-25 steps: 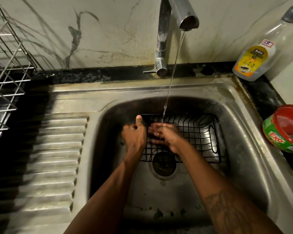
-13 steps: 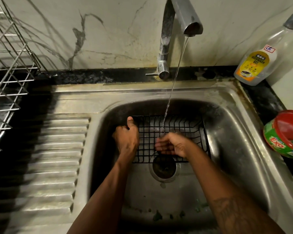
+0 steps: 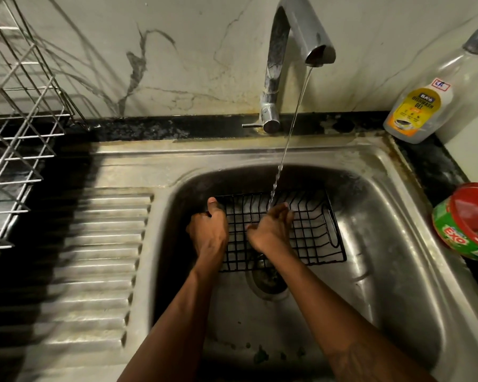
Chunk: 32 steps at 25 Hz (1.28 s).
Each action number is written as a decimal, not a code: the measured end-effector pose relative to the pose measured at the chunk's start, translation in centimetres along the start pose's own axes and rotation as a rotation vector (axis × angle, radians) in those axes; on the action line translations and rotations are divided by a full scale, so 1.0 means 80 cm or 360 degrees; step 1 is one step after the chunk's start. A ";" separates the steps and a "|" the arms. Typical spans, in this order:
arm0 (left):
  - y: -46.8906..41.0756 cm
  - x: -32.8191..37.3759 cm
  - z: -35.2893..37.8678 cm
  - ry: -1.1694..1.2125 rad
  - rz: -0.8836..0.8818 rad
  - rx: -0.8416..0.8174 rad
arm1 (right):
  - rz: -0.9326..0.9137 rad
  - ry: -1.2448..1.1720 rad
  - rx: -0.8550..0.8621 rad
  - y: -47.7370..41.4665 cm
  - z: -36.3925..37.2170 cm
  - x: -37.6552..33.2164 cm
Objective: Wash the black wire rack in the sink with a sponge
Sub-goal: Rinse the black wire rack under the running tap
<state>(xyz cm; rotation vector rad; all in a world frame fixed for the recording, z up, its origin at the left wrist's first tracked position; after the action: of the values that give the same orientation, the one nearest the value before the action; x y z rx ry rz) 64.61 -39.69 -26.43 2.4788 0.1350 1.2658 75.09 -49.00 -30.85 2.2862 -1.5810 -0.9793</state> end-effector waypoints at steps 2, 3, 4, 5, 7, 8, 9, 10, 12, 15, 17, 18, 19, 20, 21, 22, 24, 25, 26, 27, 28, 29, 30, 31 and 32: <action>-0.002 0.000 -0.001 0.0009 0.0021 0.0011 | -0.0086 0.0173 -0.0183 0.005 0.012 -0.010; -0.003 0.000 -0.002 0.0008 0.0031 0.0020 | -0.0083 0.0103 -0.0153 0.005 0.009 -0.011; -0.004 0.000 -0.004 0.0007 0.0041 0.0036 | -0.0069 -0.0101 -0.0026 0.005 -0.002 -0.010; -0.005 0.000 -0.006 0.0014 0.0057 0.0052 | -0.0074 -0.0374 0.0151 0.000 -0.015 -0.005; -0.007 0.000 -0.011 0.0021 0.0083 0.0072 | -0.0036 -0.0734 0.0276 -0.012 -0.041 0.011; -0.007 0.000 -0.013 0.0006 0.0099 0.0076 | 0.0027 -0.0947 0.0264 -0.022 -0.051 0.025; -0.006 0.001 -0.014 -0.0012 0.0120 0.0074 | 0.0120 -0.1212 0.0235 -0.034 -0.056 0.038; -0.003 0.002 -0.015 -0.0023 0.0141 0.0074 | 0.0217 -0.1496 0.0182 -0.041 -0.060 0.048; 0.001 0.006 -0.018 -0.0042 0.0182 0.0090 | 0.0347 -0.1766 0.0146 -0.046 -0.058 0.053; 0.003 0.008 -0.023 -0.0050 0.0209 0.0114 | 0.0401 -0.1442 0.0018 -0.034 -0.053 0.054; 0.002 0.013 -0.029 -0.0037 0.0265 0.0142 | 0.0407 -0.1271 -0.0379 -0.014 -0.048 0.061; 0.003 0.018 -0.032 -0.0020 0.0307 0.0153 | 0.0397 -0.1234 -0.0585 -0.008 -0.047 0.065; 0.003 0.023 -0.036 -0.0001 0.0338 0.0152 | 0.0339 -0.1207 -0.0746 -0.004 -0.046 0.067; 0.004 0.028 -0.040 0.0007 0.0356 0.0149 | 0.0245 -0.1265 -0.0821 -0.005 -0.046 0.063; 0.005 0.033 -0.044 -0.0004 0.0368 0.0148 | 0.0147 -0.1427 -0.0775 -0.012 -0.047 0.056; 0.005 0.037 -0.049 -0.0027 0.0383 0.0145 | 0.0079 -0.1685 -0.0674 -0.022 -0.049 0.047; 0.008 0.044 -0.056 -0.0040 0.0436 0.0136 | 0.0099 -0.2176 -0.0495 -0.039 -0.049 0.032; 0.009 0.048 -0.059 -0.0016 0.0467 0.0129 | 0.0137 -0.2283 -0.0467 -0.045 -0.047 0.029; 0.011 0.050 -0.062 0.0025 0.0482 0.0113 | 0.0165 -0.2269 -0.0493 -0.046 -0.042 0.030; 0.011 0.050 -0.064 0.0073 0.0478 0.0092 | 0.0184 -0.2096 -0.0574 -0.042 -0.037 0.035; 0.010 0.050 -0.066 0.0113 0.0464 0.0072 | 0.0184 -0.1805 -0.0744 -0.033 -0.031 0.042; 0.009 0.049 -0.067 0.0126 0.0457 0.0058 | 0.0173 -0.1468 -0.0959 -0.020 -0.025 0.048; 0.009 0.049 -0.067 0.0120 0.0465 0.0050 | 0.0149 -0.1197 -0.1158 -0.008 -0.021 0.053; 0.010 0.049 -0.067 0.0114 0.0481 0.0047 | 0.0122 -0.1064 -0.1247 -0.003 -0.021 0.056; 0.012 0.049 -0.067 0.0115 0.0498 0.0053 | 0.0092 -0.1134 -0.1207 -0.004 -0.024 0.054</action>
<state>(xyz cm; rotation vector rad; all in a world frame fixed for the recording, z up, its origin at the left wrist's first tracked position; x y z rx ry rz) 62.58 -38.19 -20.25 2.5550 -0.2252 1.4867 77.46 -53.09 -31.29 1.4242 -1.1163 -2.0795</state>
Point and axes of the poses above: each hand's wrist, its own y-axis away from the middle knuckle, its own z-axis out of the palm, x = y × z, the point moved 4 cm from there along -y, towards the middle knuckle, and after that the axes turned 1 degree about -z, right-handed, at the moved point
